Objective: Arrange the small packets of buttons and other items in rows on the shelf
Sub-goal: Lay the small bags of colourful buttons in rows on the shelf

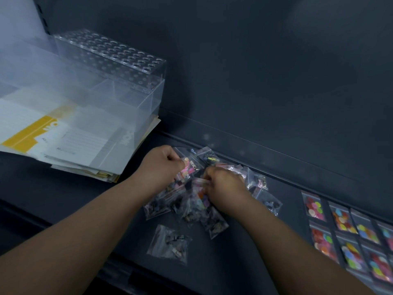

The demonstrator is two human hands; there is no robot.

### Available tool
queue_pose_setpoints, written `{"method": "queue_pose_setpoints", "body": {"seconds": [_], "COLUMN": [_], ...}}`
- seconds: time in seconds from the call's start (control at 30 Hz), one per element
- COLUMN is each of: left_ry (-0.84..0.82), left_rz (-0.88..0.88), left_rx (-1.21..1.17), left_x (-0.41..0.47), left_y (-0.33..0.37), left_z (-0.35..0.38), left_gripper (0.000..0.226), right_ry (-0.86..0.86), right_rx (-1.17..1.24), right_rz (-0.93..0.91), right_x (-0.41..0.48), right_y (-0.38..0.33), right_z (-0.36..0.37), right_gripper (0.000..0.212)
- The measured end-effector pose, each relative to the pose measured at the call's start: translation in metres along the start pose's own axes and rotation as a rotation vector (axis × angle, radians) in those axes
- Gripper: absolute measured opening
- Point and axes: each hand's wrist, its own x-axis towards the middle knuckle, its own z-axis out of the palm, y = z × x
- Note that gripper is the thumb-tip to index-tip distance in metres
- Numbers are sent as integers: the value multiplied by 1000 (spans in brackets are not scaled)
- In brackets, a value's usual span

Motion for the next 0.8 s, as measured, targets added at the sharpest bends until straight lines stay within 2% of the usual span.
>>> {"method": "queue_pose_setpoints", "body": {"seconds": [0.1, 0.23, 0.37, 0.53, 0.7, 0.8], "left_ry": [-14, -41, -74, -191, -315, -315], "left_rz": [-2, -23, -104, -141, -61, -5], "left_rx": [0, -43, -183, -343, -352, -237], "left_x": [-2, -7, -14, -33, -53, -67], "left_y": [3, 9, 19, 35, 48, 55], "left_z": [-2, -3, 2, 18, 44, 64], "left_gripper": [20, 21, 18, 19, 13, 28], "right_ry": [-19, 42, 63, 11, -19, -7], "right_rx": [96, 561, 1054, 1433, 1624, 1622], "right_rz": [13, 86, 167, 326, 341, 336], "right_x": [0, -6, -17, -38, -66, -85], "right_y": [2, 6, 6, 16, 35, 53], "right_z": [-3, -14, -34, -50, -63, -70], "right_gripper": [14, 26, 24, 18, 16, 16]}}
